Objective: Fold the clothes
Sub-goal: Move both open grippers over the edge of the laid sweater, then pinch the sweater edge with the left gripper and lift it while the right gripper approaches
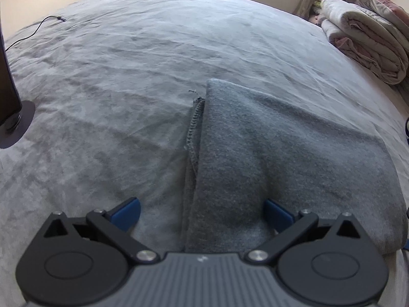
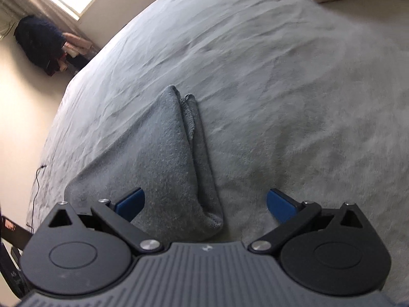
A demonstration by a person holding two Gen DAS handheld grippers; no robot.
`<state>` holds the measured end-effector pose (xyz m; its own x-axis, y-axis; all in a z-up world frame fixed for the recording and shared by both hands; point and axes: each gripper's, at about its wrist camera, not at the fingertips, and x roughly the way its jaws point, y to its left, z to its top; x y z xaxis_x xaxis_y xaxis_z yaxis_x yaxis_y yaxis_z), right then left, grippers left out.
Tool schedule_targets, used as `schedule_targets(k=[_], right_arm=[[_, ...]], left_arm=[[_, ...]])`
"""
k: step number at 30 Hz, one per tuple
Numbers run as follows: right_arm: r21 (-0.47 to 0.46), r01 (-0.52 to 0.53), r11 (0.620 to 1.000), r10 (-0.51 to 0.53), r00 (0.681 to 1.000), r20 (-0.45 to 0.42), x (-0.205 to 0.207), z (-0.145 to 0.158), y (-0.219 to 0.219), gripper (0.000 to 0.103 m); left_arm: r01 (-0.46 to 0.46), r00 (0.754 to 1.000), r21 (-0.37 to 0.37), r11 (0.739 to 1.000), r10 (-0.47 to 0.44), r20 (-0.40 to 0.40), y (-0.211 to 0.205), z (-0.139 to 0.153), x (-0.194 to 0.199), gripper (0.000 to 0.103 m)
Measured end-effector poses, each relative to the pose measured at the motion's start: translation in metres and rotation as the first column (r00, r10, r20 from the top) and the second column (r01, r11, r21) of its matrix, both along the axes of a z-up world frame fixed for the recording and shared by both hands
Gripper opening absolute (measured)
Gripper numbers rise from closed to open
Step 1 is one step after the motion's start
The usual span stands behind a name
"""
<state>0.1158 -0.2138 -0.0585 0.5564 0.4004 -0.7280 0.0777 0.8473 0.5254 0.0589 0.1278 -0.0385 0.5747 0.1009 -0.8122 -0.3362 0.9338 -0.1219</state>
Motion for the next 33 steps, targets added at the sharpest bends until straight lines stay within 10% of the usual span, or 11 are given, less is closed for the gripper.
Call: schedule_targets(k=[9,22,33], right_arm=[[-0.017,-0.057,0.998,0.058,0.997,0.043,0.001,0.002,0.003,0.103],[0.398,0.048,0.916,-0.067,0.997,0.032,0.019,-0.018,-0.035,0.103],[0.353,-0.030,0.935,-0.014,0.992,0.121,0.022,-0.001,-0.014,0.096]], left_arm=[[0.015,0.997,-0.184,0.983,-0.001,0.078,0.031,0.003,-0.002,0.103],[0.021,0.997,-0.297,0.955,0.004,0.083,0.046,0.002,0.011,0.103],[0.028,0.992,-0.521,0.853,0.040,0.119,0.079,-0.007,0.010,0.097]])
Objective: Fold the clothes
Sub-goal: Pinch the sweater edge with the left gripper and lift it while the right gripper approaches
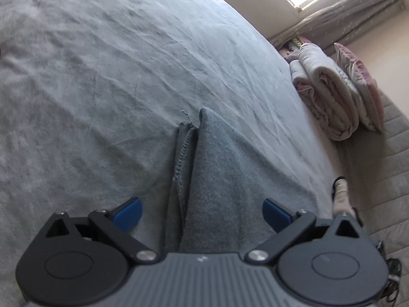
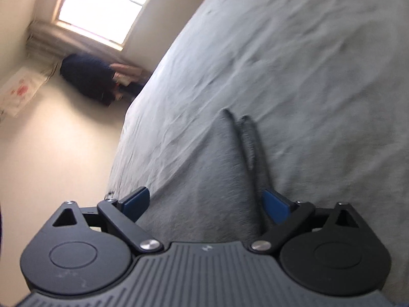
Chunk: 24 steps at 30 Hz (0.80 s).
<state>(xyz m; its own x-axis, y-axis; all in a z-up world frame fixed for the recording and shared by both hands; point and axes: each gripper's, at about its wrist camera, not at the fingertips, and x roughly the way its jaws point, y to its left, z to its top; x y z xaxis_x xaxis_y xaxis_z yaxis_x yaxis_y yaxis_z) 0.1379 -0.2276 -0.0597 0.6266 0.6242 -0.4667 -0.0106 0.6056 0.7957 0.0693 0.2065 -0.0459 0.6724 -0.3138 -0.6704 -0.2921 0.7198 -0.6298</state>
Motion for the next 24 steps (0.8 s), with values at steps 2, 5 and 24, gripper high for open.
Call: schedule_targets(k=[2,5,24], right_arm=[[-0.036,-0.010,0.999,0.011,1.000,0.029,0.000,0.004,0.006,0.092],[-0.076,0.005,0.997,0.003,0.994,0.106,-0.001,0.013,0.010,0.091],[-0.338,-0.203,0.919,0.295,0.923,0.248,-0.006,-0.004,0.087,0.051]], left_arm=[[0.004,1.000,-0.058,0.998,-0.003,0.006,0.003,-0.004,0.001,0.092],[0.010,1.000,-0.179,0.984,-0.009,0.006,0.005,-0.014,0.002,0.077],[-0.073,0.997,-0.196,0.978,0.076,0.011,-0.008,-0.007,0.008,0.021]])
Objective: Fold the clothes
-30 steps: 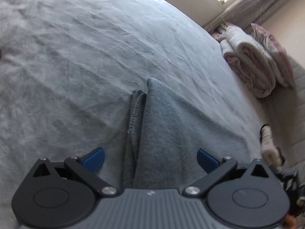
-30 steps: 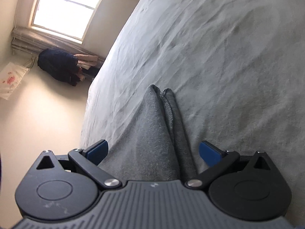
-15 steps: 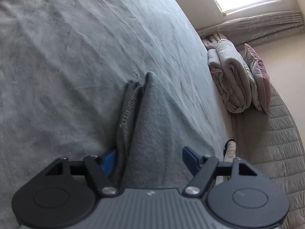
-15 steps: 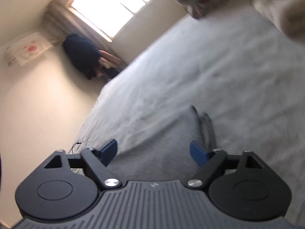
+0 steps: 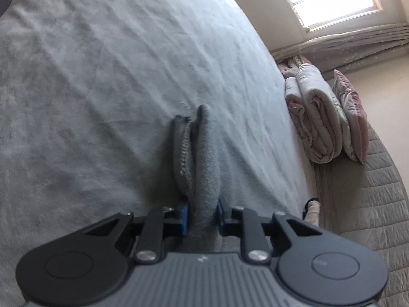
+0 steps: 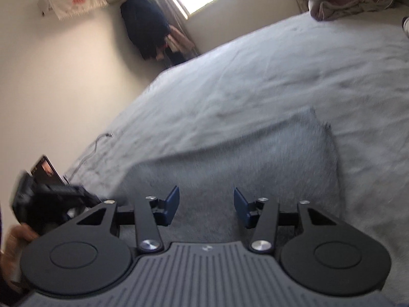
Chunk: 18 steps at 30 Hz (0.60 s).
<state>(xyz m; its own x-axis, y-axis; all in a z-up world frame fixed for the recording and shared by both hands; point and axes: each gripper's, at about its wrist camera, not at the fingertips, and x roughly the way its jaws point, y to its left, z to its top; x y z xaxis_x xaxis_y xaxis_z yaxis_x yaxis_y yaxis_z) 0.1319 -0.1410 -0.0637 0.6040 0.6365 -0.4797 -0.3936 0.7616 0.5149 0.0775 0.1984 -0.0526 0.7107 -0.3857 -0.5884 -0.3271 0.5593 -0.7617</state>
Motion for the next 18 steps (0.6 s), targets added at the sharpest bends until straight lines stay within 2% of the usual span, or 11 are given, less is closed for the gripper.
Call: schedule_targets(k=[3,6,8,13,18], right_arm=[[-0.068,-0.020,0.997,0.019,1.000,-0.010,-0.004,-0.009,0.008,0.046],[-0.130,-0.045,0.991,0.049,0.998,0.027,-0.012,-0.005,0.013,0.046],[-0.109,-0.048,0.993,0.051,0.998,0.020,-0.012,0.000,0.009,0.047],[0.075,0.003,0.997,0.002,0.998,-0.064,-0.004,0.003,-0.021,0.049],[0.274,0.099,0.957,-0.052,0.984,-0.173,0.004,0.001,-0.047,0.051]], left_arm=[[-0.005,0.999,-0.007,1.000,0.005,0.041,-0.007,0.015,0.000,0.021],[-0.002,0.998,0.008,1.000,0.001,0.061,-0.018,0.026,-0.001,0.020],[0.001,0.997,0.020,1.000,-0.002,0.071,-0.024,0.034,-0.001,0.020],[0.032,0.996,0.042,0.999,-0.036,0.086,-0.046,0.055,0.005,0.020],[0.085,0.991,0.086,0.993,-0.093,0.092,-0.075,0.075,0.018,0.020]])
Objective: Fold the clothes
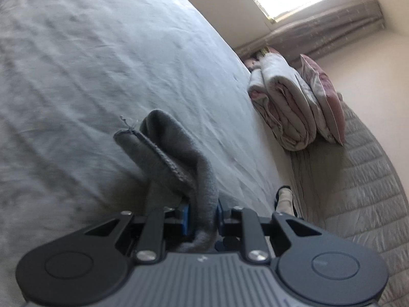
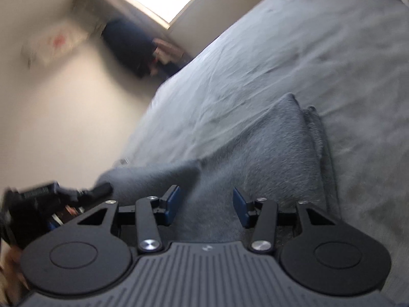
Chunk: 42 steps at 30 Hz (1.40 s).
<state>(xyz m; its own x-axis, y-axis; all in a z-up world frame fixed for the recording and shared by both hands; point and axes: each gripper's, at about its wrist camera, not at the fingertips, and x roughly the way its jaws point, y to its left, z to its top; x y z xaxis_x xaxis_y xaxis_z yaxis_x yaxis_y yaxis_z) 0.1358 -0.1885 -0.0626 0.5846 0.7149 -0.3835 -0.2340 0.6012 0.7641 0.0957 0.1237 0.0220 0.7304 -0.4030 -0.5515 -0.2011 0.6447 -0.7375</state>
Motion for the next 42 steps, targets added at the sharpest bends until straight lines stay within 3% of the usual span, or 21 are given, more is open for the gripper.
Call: schedule_targets(k=[6,13,16,22,28,33,37,42], right_arm=[[0.107,0.042,0.993,-0.030,0.993,-0.114,0.003,-0.003,-0.018,0.052],[0.240,0.139,0.961,-0.080,0.967,-0.240,0.000,-0.013,-0.043,0.055],[0.282,0.174,0.944,-0.092,0.955,-0.282,-0.004,-0.017,-0.052,0.057],[0.321,0.203,0.925,-0.098,0.944,-0.314,-0.010,-0.014,-0.060,0.061],[0.295,0.172,0.940,-0.089,0.957,-0.276,-0.009,0.000,-0.048,0.063],[0.204,0.141,0.969,-0.099,0.974,-0.204,-0.006,0.010,-0.035,0.063],[0.133,0.120,0.984,-0.099,0.983,-0.153,0.000,0.010,-0.022,0.063],[0.003,0.081,0.997,-0.081,0.995,-0.062,0.001,0.011,-0.002,0.058]], left_arm=[[0.065,0.998,0.043,0.997,-0.064,-0.022,-0.038,0.008,0.022,0.019],[0.150,0.987,-0.094,0.984,-0.154,-0.041,-0.068,0.000,0.052,0.014],[0.163,0.986,-0.081,0.983,-0.164,-0.013,-0.073,0.009,0.052,0.015],[0.162,0.987,0.038,0.986,-0.162,0.002,-0.068,0.015,0.035,0.015],[0.151,0.988,0.119,0.981,-0.154,0.022,-0.051,-0.005,0.009,0.015],[0.170,0.978,0.145,0.975,-0.185,0.094,-0.043,-0.031,-0.016,0.015],[0.251,0.951,0.146,0.957,-0.272,0.146,-0.053,-0.056,-0.027,0.015],[0.388,0.904,0.156,0.908,-0.409,0.129,-0.075,-0.066,-0.025,0.015]])
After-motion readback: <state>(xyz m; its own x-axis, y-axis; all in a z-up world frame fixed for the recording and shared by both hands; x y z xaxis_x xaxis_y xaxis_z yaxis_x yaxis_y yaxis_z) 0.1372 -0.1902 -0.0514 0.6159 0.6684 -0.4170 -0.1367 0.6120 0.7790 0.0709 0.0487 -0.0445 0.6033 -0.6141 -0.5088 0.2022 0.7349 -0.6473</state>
